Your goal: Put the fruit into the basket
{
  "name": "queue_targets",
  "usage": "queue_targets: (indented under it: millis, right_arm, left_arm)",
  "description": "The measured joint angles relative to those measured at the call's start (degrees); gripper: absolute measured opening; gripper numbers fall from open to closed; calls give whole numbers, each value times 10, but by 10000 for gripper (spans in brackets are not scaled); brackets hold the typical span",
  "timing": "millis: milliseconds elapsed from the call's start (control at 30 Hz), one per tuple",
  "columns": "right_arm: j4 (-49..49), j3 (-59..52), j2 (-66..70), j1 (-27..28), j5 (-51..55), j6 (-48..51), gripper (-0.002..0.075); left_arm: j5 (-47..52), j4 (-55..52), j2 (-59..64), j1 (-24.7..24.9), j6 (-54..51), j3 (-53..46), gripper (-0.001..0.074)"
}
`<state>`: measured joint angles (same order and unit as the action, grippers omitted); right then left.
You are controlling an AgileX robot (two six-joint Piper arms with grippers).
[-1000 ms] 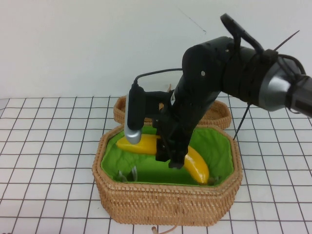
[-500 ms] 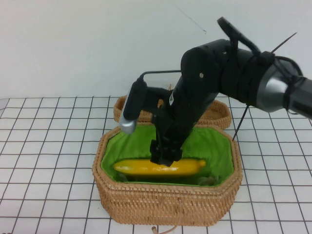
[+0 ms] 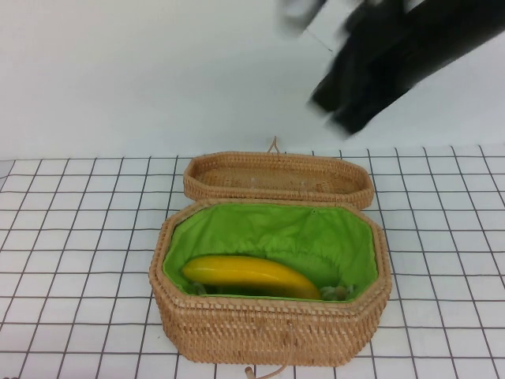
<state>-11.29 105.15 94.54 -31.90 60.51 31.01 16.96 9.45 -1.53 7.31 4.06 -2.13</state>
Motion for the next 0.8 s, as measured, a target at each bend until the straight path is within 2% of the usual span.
queue_targets:
  millis: [100, 200, 400, 533, 800]
  right_arm:
    - [-36, -43, -57, 55, -4, -13, 1]
    - [-59, -114, -128, 86, -41, -13, 1]
    - [-74, -260, -258, 89, -198, -31, 1]
    - [-74, -287, -296, 89, -192, -34, 1]
    - [-72, -288, -288, 88, -159, -34, 1]
  left_arm:
    - [0, 0, 0, 0, 0, 0, 0]
    - [0, 0, 0, 0, 0, 0, 0]
    - [0, 0, 0, 0, 0, 0, 0]
    - [0, 0, 0, 0, 0, 0, 0]
    - [0, 0, 0, 0, 0, 0, 0]
